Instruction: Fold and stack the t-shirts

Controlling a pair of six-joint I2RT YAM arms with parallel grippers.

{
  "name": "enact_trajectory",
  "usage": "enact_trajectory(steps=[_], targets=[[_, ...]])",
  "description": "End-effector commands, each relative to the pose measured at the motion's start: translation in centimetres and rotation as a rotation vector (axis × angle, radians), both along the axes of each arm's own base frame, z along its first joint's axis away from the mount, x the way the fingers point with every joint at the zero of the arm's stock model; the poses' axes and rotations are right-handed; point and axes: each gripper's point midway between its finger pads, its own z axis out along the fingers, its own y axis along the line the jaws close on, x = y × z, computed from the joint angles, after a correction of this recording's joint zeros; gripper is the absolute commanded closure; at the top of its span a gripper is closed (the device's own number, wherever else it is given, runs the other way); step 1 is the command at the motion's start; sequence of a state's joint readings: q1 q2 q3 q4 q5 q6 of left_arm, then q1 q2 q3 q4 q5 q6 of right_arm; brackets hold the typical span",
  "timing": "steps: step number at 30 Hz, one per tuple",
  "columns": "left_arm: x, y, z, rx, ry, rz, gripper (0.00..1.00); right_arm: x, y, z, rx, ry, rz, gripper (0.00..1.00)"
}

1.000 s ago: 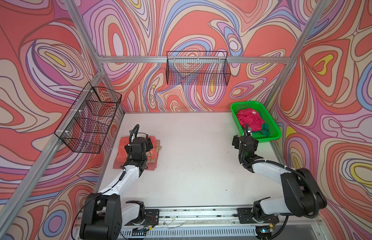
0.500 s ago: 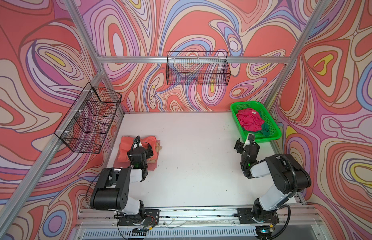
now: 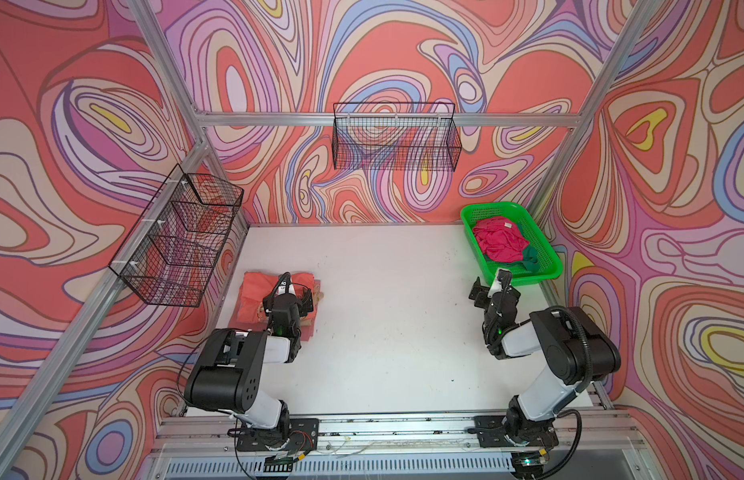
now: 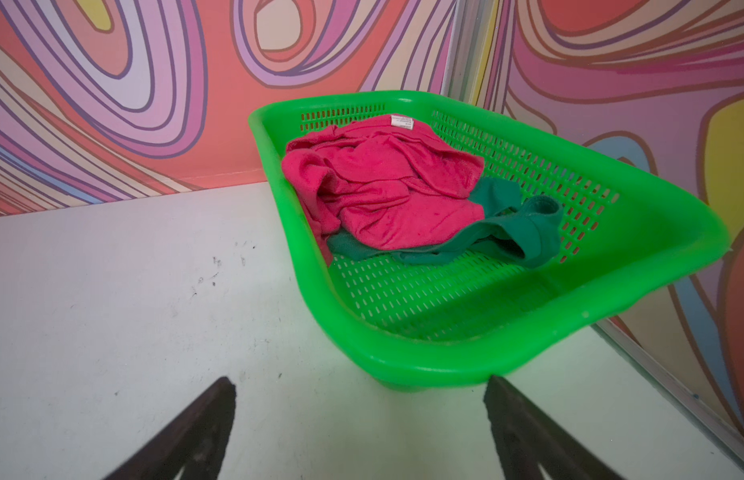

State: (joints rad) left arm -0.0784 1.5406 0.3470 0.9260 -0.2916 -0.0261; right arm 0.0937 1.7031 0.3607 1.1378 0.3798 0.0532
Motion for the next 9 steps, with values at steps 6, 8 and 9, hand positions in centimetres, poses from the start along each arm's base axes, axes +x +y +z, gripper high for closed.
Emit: enact_trajectory(steps=[6,8,9], targets=[[0.51,-0.45,0.53,0.013,-0.023,-0.023,0.00,0.68,0.19,0.63,0.000,-0.026,0.012,0.02],[0.47,-0.48,0.46,0.013,-0.021,-0.024,0.00,0.60,0.18,0.80,0.001,-0.033,0.012,0.02],[0.47,-0.45,0.53,0.012,-0.023,-0.023,0.00,0.43,0.15,0.79,-0.001,-0.035,0.012,0.02]])
